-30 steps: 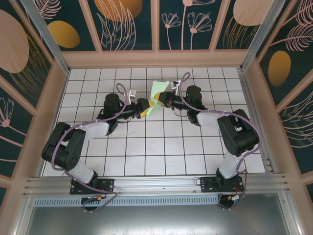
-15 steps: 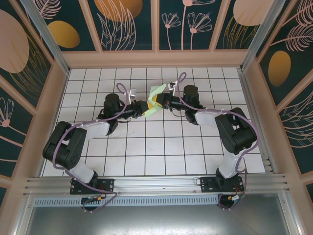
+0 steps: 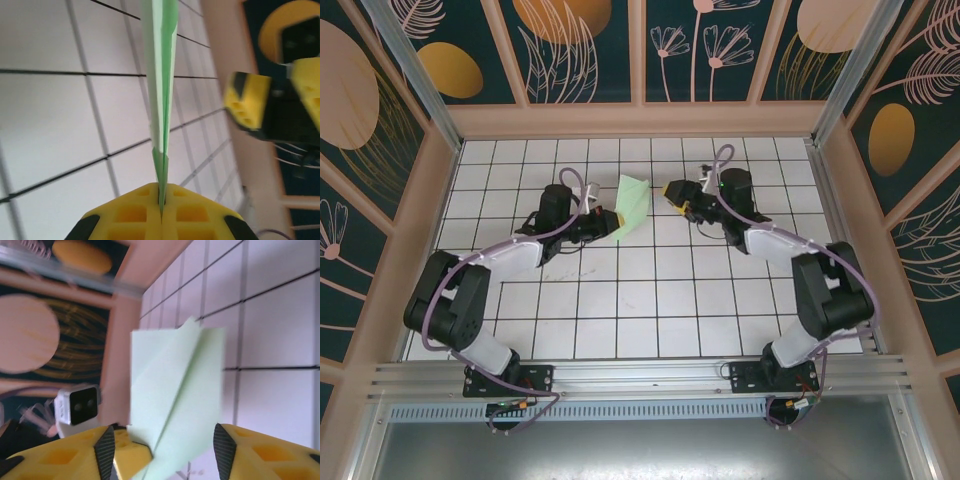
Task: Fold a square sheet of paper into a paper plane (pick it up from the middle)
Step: Turn over the paper at the center of the table.
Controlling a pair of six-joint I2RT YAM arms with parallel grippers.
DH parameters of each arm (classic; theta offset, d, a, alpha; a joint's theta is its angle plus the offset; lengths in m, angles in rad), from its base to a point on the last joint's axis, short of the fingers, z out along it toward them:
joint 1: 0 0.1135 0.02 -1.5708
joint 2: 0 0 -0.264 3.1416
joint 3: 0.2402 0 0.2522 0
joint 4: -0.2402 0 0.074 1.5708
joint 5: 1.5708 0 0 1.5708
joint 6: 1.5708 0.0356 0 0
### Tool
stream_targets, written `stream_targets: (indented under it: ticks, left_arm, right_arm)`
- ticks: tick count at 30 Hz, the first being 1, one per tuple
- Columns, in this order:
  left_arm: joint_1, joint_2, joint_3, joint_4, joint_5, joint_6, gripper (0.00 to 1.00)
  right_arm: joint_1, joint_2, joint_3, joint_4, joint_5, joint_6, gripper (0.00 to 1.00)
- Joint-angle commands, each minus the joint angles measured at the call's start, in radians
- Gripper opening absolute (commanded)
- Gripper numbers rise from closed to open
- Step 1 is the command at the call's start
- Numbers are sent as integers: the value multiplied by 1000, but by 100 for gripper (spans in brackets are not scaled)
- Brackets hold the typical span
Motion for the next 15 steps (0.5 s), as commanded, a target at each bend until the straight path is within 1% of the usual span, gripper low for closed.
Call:
stream_targets:
  ticks: [1,3,8,12,15]
  left_arm:
    - [1,-52,77,-300,-248,170,5]
    - [0,-62,119,-406,-396,200,5]
    - [-34,-57,216,-616,-790,249,4]
    - [-80,1,285,-715,-995,260,2]
    - [-120,73,333,-766,-1112,262,2]
  right_arm:
    - [-6,-71,-10,-197,191,-111,61]
    - [-6,-91,-9,-245,261,-126,62]
    - [-5,-96,-17,-279,322,-135,62]
    - [-4,-83,-23,-288,333,-132,63]
    - [-1,-74,-26,-289,330,-130,63]
